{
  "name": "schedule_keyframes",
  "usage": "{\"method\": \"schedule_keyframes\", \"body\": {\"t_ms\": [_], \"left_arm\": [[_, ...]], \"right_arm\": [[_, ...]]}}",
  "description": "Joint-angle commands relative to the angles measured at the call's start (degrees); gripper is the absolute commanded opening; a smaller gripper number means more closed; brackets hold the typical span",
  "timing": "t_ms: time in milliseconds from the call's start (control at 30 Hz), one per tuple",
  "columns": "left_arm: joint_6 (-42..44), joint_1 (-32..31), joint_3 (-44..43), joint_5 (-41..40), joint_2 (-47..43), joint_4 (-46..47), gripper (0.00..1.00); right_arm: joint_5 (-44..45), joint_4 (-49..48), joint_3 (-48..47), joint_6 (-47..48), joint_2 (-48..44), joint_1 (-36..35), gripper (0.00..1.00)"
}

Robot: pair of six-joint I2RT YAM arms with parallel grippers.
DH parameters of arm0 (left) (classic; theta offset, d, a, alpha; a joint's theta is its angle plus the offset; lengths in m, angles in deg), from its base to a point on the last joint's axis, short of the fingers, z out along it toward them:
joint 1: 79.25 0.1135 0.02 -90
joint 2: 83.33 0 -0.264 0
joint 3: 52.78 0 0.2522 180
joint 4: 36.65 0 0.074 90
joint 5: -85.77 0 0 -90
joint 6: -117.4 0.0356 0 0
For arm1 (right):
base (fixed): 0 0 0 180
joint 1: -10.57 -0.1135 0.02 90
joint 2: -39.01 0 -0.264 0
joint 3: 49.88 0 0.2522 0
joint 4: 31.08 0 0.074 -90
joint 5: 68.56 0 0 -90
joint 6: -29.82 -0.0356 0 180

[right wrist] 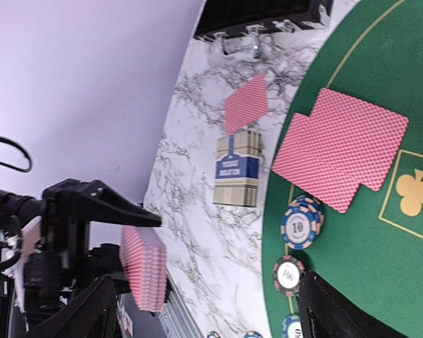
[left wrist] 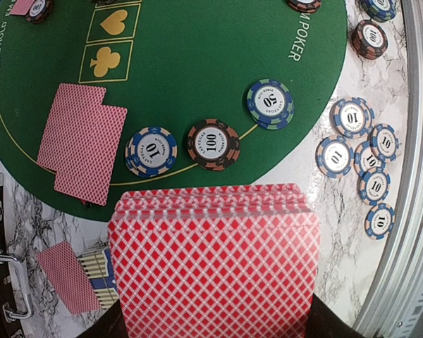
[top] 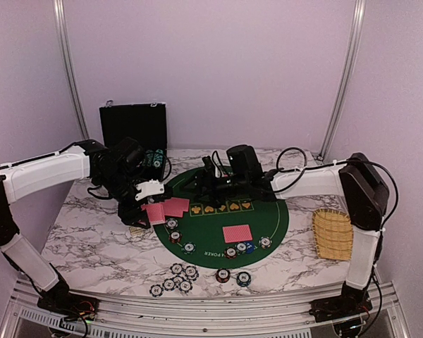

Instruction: Distribute texas hold em gaming equipment

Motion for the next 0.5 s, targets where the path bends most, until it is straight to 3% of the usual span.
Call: {"method": "schedule_keyframes", "body": {"t_ms": [0,467], "left_arm": [[0.2,-0.1,-1.9,1.1,-1.4,-1.4,0.04],[-0.3,-0.1,-2.9,1.1,-1.3,-1.4,0.04]], "right_arm": [[-3.0,-8.2,4.0,-3.5,-2.5,-2.1,0.88],[-6.8,-18.5,4.6,-10.7,1.9,-6.8,0.89]]}}
